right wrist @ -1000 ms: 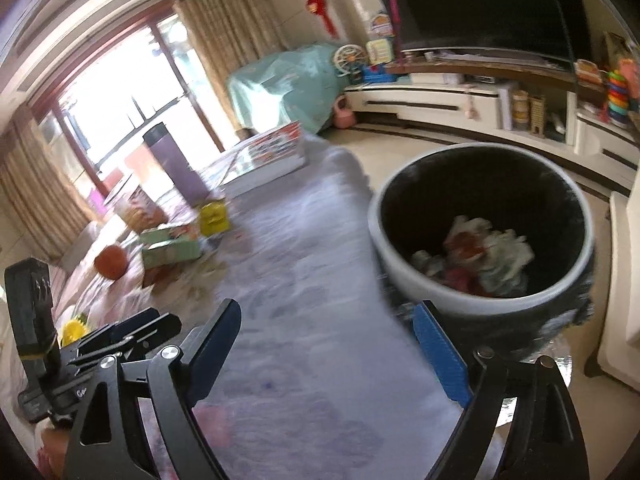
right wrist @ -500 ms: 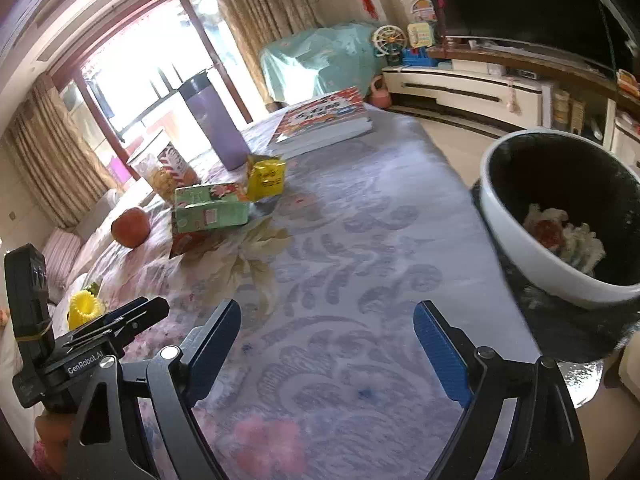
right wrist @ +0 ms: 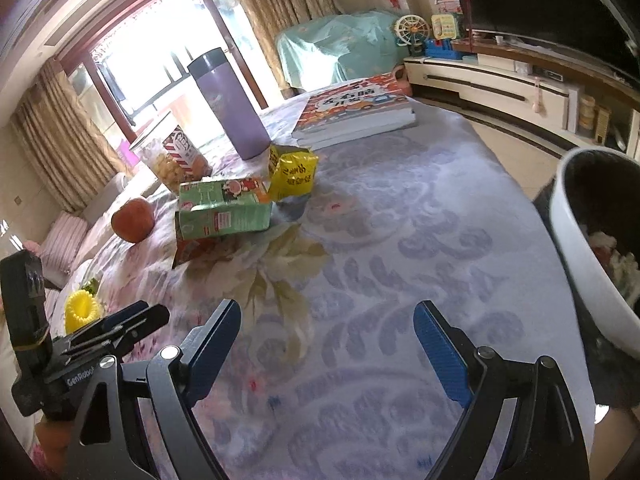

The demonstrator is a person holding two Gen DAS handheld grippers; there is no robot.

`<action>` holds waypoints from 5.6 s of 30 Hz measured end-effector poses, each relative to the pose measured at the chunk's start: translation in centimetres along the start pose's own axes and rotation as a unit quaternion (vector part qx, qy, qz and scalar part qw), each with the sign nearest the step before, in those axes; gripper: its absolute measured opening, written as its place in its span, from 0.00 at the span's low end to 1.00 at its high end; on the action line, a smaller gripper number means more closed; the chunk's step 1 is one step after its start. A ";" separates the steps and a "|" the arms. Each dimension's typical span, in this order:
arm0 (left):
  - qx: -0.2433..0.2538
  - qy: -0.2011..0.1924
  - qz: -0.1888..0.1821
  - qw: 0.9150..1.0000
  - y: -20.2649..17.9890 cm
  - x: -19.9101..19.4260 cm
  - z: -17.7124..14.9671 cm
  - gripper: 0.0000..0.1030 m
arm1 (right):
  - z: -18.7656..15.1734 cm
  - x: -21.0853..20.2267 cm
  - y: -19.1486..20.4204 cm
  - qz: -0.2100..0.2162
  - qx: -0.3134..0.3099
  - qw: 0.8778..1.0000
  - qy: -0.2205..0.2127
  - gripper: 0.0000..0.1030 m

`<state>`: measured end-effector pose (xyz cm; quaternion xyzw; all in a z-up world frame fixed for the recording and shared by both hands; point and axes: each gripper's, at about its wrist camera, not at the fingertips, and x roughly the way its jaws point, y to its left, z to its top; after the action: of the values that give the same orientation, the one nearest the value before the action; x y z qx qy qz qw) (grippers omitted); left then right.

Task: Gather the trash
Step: 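Move both open tools back over the table clutter, then grasp the orange Ovaltine wrapper with left tool while right tool grasps the yellow snack bag, then carry the orange wrapper and yellow snack bag over the trash bin, then open both tools to drop the orange wrapper and yellow bag in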

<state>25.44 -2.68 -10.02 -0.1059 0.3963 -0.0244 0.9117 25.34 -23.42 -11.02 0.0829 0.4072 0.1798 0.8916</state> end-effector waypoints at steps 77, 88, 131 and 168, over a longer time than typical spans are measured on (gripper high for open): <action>0.081 0.005 -0.122 0.989 -10.7 -1.7 -1.7 0.22 | -4.0 -9.0 -5.9 -0.065 0.017 0.996 -0.061 0.35; 0.114 0.005 -0.136 0.984 -14.7 -1.7 -1.8 0.22 | -5.6 -12.0 -8.8 -0.085 0.046 0.992 -0.078 0.35; 0.193 0.009 -0.162 0.968 -24.9 3.1 0.9 0.22 | -2.4 -15.3 -16.8 -0.131 0.094 0.980 -0.112 0.36; 0.223 0.026 -0.157 0.962 -31.0 9.2 4.2 0.23 | 0.6 -12.7 -20.6 -0.147 0.100 0.981 -0.081 0.36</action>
<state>36.06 -33.42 -7.24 0.0399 0.3828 -0.2575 0.8863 23.31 -47.31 -7.88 0.1247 0.3573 -0.0019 0.9256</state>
